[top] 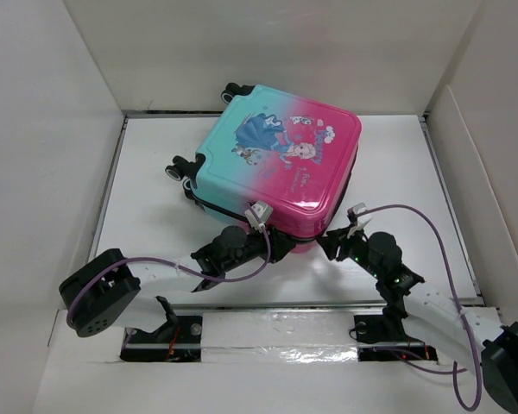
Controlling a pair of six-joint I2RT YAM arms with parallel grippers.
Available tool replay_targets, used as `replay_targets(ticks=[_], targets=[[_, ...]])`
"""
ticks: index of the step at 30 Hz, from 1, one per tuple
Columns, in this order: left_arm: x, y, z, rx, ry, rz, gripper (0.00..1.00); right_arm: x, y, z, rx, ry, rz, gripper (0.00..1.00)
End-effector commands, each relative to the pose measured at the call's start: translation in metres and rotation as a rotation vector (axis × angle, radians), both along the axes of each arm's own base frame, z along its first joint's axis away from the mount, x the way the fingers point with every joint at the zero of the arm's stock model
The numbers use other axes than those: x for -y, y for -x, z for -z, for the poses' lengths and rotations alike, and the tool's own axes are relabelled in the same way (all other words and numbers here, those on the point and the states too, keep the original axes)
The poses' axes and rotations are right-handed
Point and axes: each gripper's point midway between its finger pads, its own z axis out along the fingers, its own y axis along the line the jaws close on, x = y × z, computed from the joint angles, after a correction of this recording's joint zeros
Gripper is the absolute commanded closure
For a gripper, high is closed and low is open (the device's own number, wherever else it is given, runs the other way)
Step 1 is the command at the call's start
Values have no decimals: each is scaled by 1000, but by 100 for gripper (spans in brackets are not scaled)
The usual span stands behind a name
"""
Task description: Pack the luggage
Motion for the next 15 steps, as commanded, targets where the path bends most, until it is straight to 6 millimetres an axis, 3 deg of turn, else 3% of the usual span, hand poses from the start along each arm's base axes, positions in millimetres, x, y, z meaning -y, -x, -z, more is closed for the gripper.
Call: replay_targets(ticks=[1,9,11,15], targets=[[7,-10,-16,27,37,-24,75,-21,-5,-60,183,-125,-83,52],[8,-20,-15,32,34,-65,77,-36,0,-63,188,-181,-139,99],[9,-22,-16,35,32,-71,77,-37,3,-63,175,-190,-139,100],[9,-36,-22,48,34,-136,77,-51,28,-51,57,-210,-182,100]])
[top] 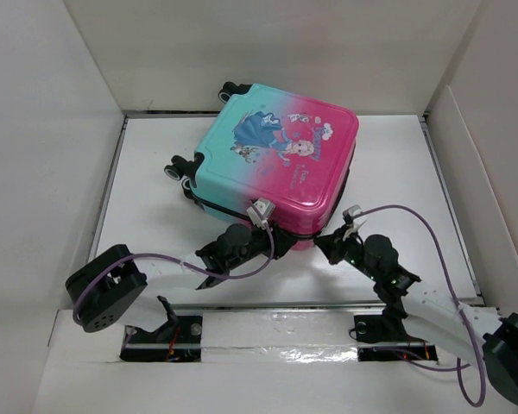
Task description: Pack the luggage
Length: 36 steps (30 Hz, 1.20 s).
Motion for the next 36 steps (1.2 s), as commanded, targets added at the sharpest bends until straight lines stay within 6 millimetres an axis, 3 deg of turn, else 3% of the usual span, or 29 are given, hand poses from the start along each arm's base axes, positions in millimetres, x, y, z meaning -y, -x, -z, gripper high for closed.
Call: replay_targets(ticks=[1,3,4,6,7,8,11,15,19,21,22,23,24,25,26,27,28,29,30,32,33,36], targets=[[5,-29,-26,51,45,-98,78,-32,28,-45,32,-150,-124,100],[5,-37,-29,51,51,-122,78,-36,39,-41,-28,-166,-126,100],[5,-42,-30,49,55,-135,78,-43,56,-32,-69,-142,-171,100],[9,-49,-34,51,64,-138,78,-49,66,-39,-90,-134,-177,100],[11,-51,-35,53,67,-137,78,-53,83,-29,-135,-83,-220,100],[11,-55,-38,56,72,-145,78,-57,84,-41,-130,-86,-216,100],[22,-59,-46,64,87,-121,78,-65,96,-41,-169,-42,-233,100],[41,-57,-51,48,109,-52,78,-93,88,-57,-183,-112,-211,100],[33,-50,-54,35,121,-56,71,-115,57,-52,-171,-175,-78,100],[7,-40,-69,14,176,-90,65,-112,45,-55,-139,-202,-16,100],[-3,-34,-79,24,209,-101,50,-111,42,-55,-128,-202,0,100],[-19,-33,-83,23,213,-152,44,-108,40,-58,-121,-205,16,100],[-45,-32,-108,49,271,-239,40,-105,38,-59,-114,-202,29,100],[-60,-31,-99,24,230,-294,33,-101,37,-56,-115,-185,34,100],[-75,-32,-108,32,248,-350,31,-98,34,-58,-107,-192,40,100],[-103,-37,-128,63,302,-463,27,-97,35,-57,-111,-191,26,100],[-115,-41,-135,47,332,-519,21,-96,34,-57,-108,-191,24,100],[-137,-50,-126,20,294,-610,19,-93,35,-54,-110,-188,19,100],[-155,-58,-142,25,328,-687,17,-91,34,-55,-109,-195,13,100],[-182,-71,-144,-10,328,-796,11,-88,34,-55,-106,-196,9,100],[-211,-86,-157,14,351,-897,9,-85,35,-53,-107,-198,1,100],[-252,-108,-174,15,411,-1028,6,-80,34,-51,-105,-197,-12,100]])
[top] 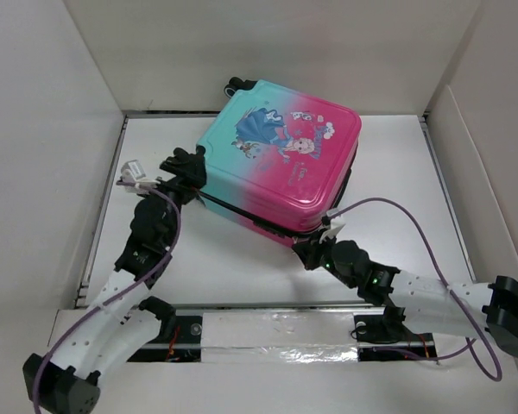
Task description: Pack the luggage
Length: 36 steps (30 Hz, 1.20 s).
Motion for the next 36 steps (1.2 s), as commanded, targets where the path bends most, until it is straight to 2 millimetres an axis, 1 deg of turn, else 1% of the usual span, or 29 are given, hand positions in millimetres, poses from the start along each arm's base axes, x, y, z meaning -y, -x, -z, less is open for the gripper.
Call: replay_targets(ticks=[1,2,3,4,5,6,7,8,9,11,12,14,15,17,18,20,23,24,26,27,30,33,36], targets=[[-67,-27,1,-79,55,-229,6,-14,6,-39,66,-145,-85,100],[-75,-34,0,-87,71,-239,6,-12,4,-39,70,-144,-81,100],[-71,-45,-6,-101,74,-182,6,-10,3,-39,74,-146,-82,100],[-90,-53,-6,-118,78,-219,6,-9,5,-40,80,-152,-87,100],[-93,-58,3,-160,80,-209,6,-8,6,-41,83,-156,-87,100],[-92,-69,13,-200,82,-173,6,-6,4,-42,90,-161,-84,100],[-96,-74,18,-218,82,-176,6,-4,3,-43,95,-164,-80,100],[-106,-80,25,-237,88,-194,6,-3,4,-44,98,-168,-87,100],[-106,-89,35,-269,83,-180,6,-4,6,-44,98,-169,-97,100],[-107,-98,45,-307,61,-178,7,-5,7,-45,103,-168,-106,100],[-101,-106,50,-323,52,-146,7,-5,7,-44,101,-166,-111,100],[-101,-113,57,-350,47,-128,7,-4,6,-41,98,-155,-107,100],[-95,-116,60,-358,51,-89,7,-3,6,-39,94,-153,-108,100],[-91,-120,58,-339,67,-70,8,-3,7,-38,93,-156,-109,100],[-89,-122,62,-344,72,-61,8,-3,7,-37,92,-155,-110,100],[-88,-127,61,-333,74,-53,9,-4,7,-35,89,-152,-112,100],[-86,-136,65,-339,78,-41,11,-5,7,-32,81,-142,-113,100],[-85,-138,69,-346,86,-39,11,-5,7,-33,80,-143,-115,100],[-84,-142,68,-330,96,-32,13,-5,7,-29,72,-136,-116,100],[-84,-145,72,-339,102,-34,14,-5,7,-28,69,-135,-115,100],[-82,-151,73,-333,112,-26,17,-6,8,-27,65,-132,-119,100],[-78,-160,80,-344,133,-6,19,-6,9,-28,64,-133,-123,100],[-76,-166,76,-328,152,8,24,-5,10,-27,61,-129,-125,100]])
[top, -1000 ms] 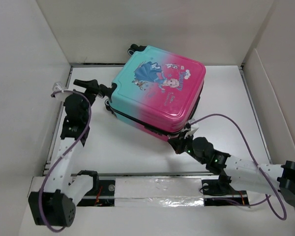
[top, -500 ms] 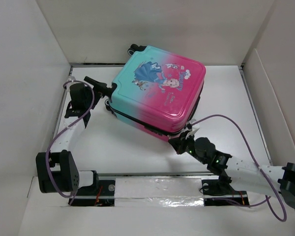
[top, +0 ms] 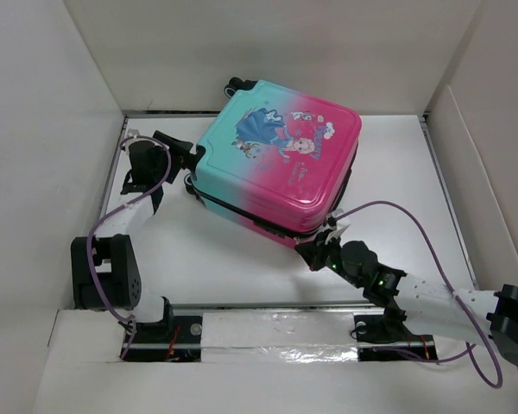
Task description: Pack the luggage
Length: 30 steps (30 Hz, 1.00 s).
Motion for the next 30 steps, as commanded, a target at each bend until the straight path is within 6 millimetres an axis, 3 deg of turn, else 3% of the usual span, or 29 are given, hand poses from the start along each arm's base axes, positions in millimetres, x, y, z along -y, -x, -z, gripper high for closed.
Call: replay_targets(ticks=[1,6,9,10,11,13,15,16,17,20,21,25,28,30], targets=[[5,-19,-44,133,40,22,26,-14,7,-26,43,-83,-71,100],[10,-32,-41,123,73,42,47,-13,8,-23,35,-75,-70,100],[14,-37,-37,117,98,60,72,-12,8,-23,33,-77,-67,100],[15,-38,-36,119,101,64,95,-11,8,-21,30,-74,-68,100],[16,-38,-36,124,107,67,100,-11,9,-22,32,-78,-68,100],[17,-30,-31,129,117,67,100,-10,9,-22,31,-75,-64,100],[17,-25,-41,200,124,70,100,-8,7,-23,36,-77,-55,100],[17,-14,-37,210,131,65,100,-8,6,-24,40,-76,-48,100],[22,-10,-48,269,128,77,100,-8,6,-25,43,-79,-48,100],[36,15,-57,337,90,94,100,-12,4,-30,50,-83,-55,100],[48,22,-58,346,71,97,100,-15,5,-34,53,-90,-67,100],[63,65,-76,434,44,101,100,-39,4,-38,44,-92,-131,100],[61,89,-98,509,39,86,100,-65,5,-44,47,-90,-176,100],[63,100,-99,511,37,107,100,-77,4,-48,52,-86,-187,100]])
